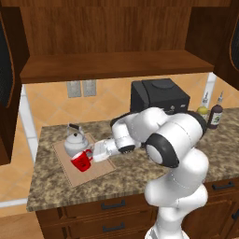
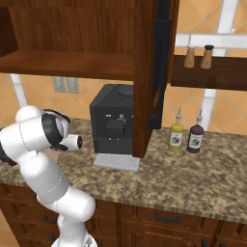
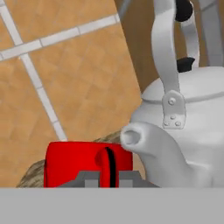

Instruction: Pick the kettle from the counter and place it on the tray. Then pick the mug from the cabinet and place it on the tray. Then close the cabinet doors.

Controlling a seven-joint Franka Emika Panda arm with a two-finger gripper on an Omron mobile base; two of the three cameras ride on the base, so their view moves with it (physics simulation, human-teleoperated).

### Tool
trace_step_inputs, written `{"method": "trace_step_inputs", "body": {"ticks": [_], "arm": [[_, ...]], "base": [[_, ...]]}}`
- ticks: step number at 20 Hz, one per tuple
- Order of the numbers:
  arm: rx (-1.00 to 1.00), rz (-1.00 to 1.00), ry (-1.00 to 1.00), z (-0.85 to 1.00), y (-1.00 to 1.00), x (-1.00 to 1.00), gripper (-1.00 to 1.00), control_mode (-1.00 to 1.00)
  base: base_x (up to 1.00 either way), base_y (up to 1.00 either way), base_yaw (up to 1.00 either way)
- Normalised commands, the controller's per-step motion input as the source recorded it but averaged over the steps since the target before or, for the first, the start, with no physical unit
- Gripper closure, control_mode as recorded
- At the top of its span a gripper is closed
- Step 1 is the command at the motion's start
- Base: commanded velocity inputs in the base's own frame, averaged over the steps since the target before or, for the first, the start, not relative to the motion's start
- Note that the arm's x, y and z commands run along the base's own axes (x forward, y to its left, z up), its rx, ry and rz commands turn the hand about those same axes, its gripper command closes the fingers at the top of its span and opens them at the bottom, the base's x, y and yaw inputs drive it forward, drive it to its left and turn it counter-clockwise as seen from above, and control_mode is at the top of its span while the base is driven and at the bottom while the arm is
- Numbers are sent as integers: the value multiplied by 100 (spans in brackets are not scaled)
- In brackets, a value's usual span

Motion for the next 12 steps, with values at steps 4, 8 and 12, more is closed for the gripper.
{"method": "trace_step_inputs", "body": {"ticks": [4, 8, 12], "arm": [[0, 24, 0, -31, 0, -20, 100, -100], [0, 18, -1, -25, 0, -35, 100, -100], [0, 1, -13, -30, 8, -41, 100, -100]], "base": [[0, 0, 0], [0, 0, 0], [0, 0, 0]]}}
